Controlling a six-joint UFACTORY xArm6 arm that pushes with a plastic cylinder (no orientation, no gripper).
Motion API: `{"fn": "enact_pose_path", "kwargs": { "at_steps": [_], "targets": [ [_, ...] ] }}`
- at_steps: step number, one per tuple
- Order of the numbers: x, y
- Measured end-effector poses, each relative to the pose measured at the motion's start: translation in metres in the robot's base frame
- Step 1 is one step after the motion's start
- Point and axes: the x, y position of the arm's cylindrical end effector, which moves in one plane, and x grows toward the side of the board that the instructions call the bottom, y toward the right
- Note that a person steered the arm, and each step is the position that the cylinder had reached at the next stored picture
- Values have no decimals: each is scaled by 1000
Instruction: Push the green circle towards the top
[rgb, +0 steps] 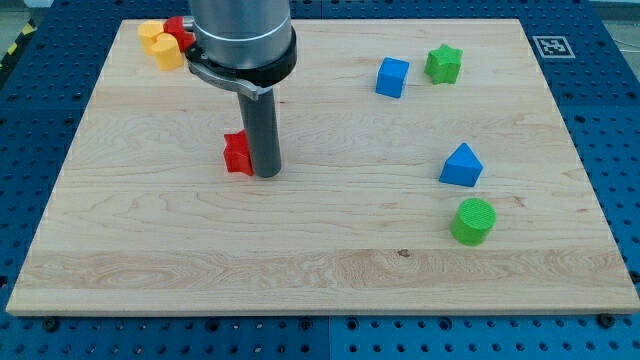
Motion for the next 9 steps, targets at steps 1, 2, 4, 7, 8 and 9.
{"fn": "enact_pose_path", "kwargs": {
  "at_steps": [1, 2, 4, 7, 8, 9],
  "targets": [
    [0, 0],
    [-22, -8],
    [6, 1],
    [64, -11],
    [62, -11],
    [59, -11]
  ]
}}
